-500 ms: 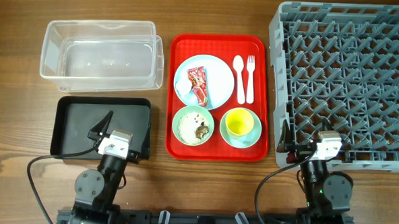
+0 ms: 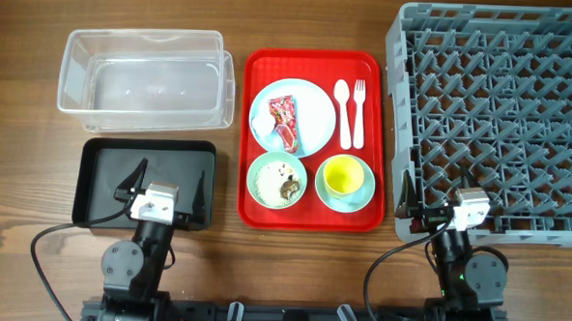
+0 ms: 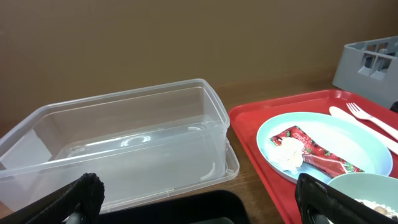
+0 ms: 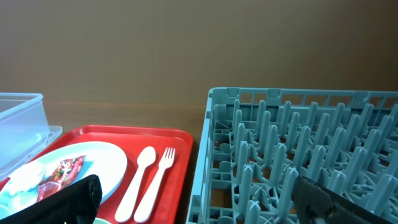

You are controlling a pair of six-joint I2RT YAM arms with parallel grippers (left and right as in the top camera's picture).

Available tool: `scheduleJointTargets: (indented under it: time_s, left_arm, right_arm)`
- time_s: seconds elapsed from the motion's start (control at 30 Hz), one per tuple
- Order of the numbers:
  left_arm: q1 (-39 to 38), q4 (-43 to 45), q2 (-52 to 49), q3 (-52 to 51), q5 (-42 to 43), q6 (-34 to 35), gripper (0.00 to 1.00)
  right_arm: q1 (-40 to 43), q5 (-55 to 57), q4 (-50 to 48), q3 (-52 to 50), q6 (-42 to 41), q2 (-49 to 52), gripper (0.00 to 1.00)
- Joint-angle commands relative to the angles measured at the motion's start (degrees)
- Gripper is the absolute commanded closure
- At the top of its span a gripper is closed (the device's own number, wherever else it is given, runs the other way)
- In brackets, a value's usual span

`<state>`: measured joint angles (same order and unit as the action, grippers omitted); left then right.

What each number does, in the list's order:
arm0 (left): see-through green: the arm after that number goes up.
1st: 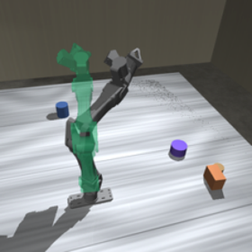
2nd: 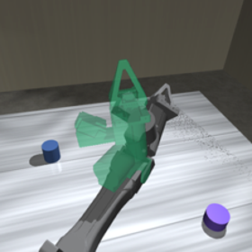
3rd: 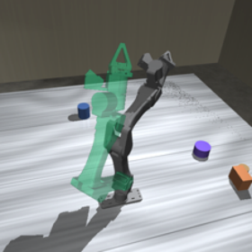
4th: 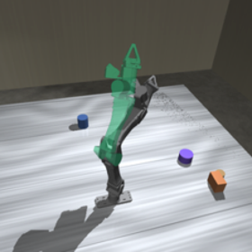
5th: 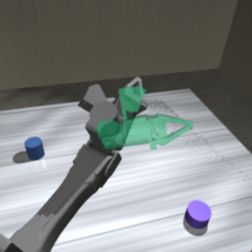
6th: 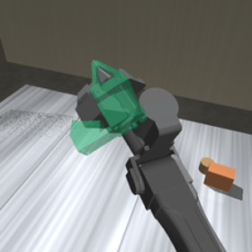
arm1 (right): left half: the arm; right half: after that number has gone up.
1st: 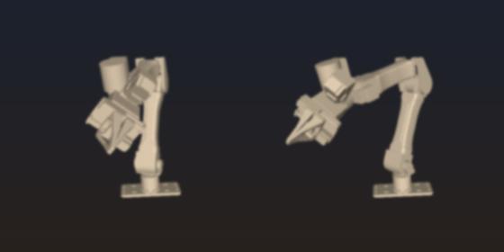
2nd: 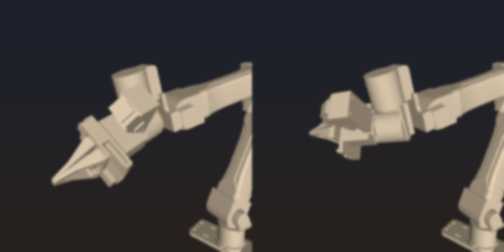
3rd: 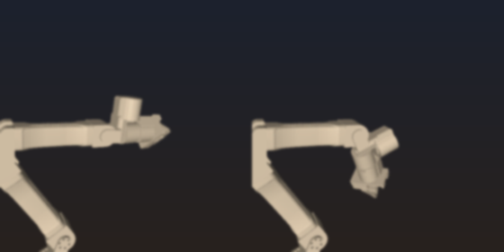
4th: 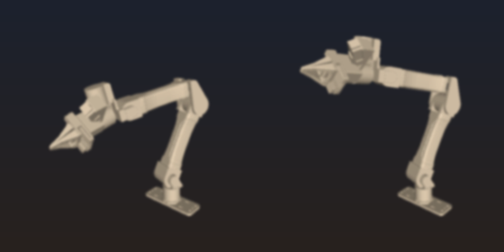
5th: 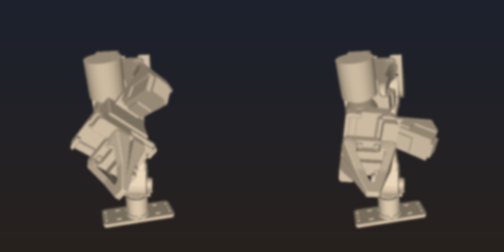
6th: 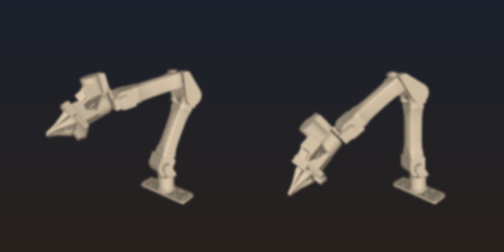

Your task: Sort waste into correct bins and load items into the dishwasher rack

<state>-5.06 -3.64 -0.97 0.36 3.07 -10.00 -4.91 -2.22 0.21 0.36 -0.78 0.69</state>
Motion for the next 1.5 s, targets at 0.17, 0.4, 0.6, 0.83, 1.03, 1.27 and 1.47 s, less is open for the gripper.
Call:
scheduleJointTargets:
  time_s: [0.17, 0.4, 0.6, 0.83, 1.03, 1.27, 1.47]
  left_arm:
    - [0.4, -0.5, -0.2, 0.0, 0.9, 0.3, 0.00]
    - [0.4, -0.5, -0.2, 0.0, 0.9, 0.3, 0.00]
    - [0.4, -0.5, -0.2, 0.0, 0.9, 0.3, 0.00]
    - [0.4, -0.5, -0.2, 0.0, 0.9, 0.3, 0.00]
    - [0.4, 0.6, -0.2, 0.0, 1.0, 0.1, 0.00]
    - [0.4, -0.5, -0.2, 0.0, 0.9, 0.1, 0.00]
    - [0.4, -0.5, -0.2, 0.0, 0.9, 0.1, 0.00]
  right_arm:
    - [-0.4, -1.2, -0.2, -0.1, 0.7, 0.3, 0.00]
    - [-0.4, -1.2, -0.2, -0.1, 0.7, 0.3, 0.00]
    - [-0.4, -1.2, -0.2, -0.1, 0.7, 0.3, 0.00]
    - [-0.4, -1.2, -0.2, -0.1, 0.7, 0.3, 0.00]
    - [-0.4, -1.2, -0.2, 0.0, 0.7, 0.3, 0.00]
    - [-0.4, -1.2, -0.2, 0.0, 0.7, 0.3, 0.00]
    - [-0.4, -1.2, -0.2, 0.0, 0.7, 0.3, 0.00]
